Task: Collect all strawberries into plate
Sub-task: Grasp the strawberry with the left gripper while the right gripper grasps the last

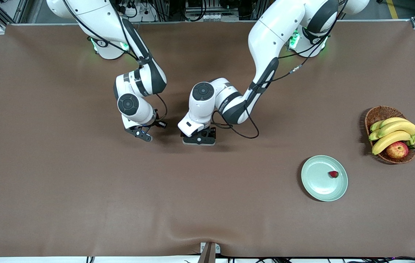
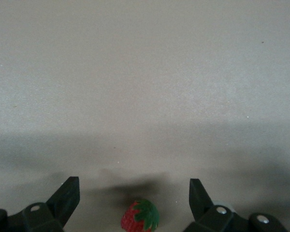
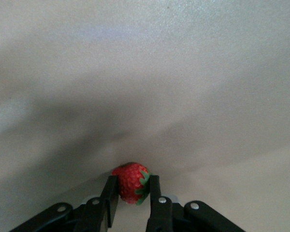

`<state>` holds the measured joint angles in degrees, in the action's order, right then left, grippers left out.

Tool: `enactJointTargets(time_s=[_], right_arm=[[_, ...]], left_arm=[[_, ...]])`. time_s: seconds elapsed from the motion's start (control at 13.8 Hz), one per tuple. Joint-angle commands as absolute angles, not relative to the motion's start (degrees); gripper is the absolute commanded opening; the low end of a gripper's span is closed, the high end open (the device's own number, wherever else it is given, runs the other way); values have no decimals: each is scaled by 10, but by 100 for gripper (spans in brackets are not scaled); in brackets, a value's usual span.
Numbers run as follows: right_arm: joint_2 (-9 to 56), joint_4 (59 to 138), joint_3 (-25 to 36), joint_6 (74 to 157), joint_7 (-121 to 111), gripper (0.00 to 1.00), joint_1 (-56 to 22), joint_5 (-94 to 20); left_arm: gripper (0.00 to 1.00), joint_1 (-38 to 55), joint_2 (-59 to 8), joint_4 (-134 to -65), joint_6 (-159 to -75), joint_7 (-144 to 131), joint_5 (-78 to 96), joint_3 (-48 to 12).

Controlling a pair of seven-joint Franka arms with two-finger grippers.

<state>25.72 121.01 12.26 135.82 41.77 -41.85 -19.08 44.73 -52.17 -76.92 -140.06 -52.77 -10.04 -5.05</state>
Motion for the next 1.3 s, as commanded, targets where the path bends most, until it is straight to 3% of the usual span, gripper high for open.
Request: enactJointTargets(time_s=[0.0,0.8,1.09,1.23], right_arm=[[251,1217,123,1365,417,1,-421,-194],[220,1179,127,1301,417,0,-389,-194],[215,1172,136,1281,415,0,-388,-193],[215,1172,136,1278,414,0,-388,-193]], left_arm=[[100,469,-532,-754,-1402,-531,-125,-33],[100,479,-531,-778,-1396,-532,-141,-34],[91,479,-528,-788,-1392,-532,-141,-34],[80,479,-527,-788,-1391,-533,-141,-34]])
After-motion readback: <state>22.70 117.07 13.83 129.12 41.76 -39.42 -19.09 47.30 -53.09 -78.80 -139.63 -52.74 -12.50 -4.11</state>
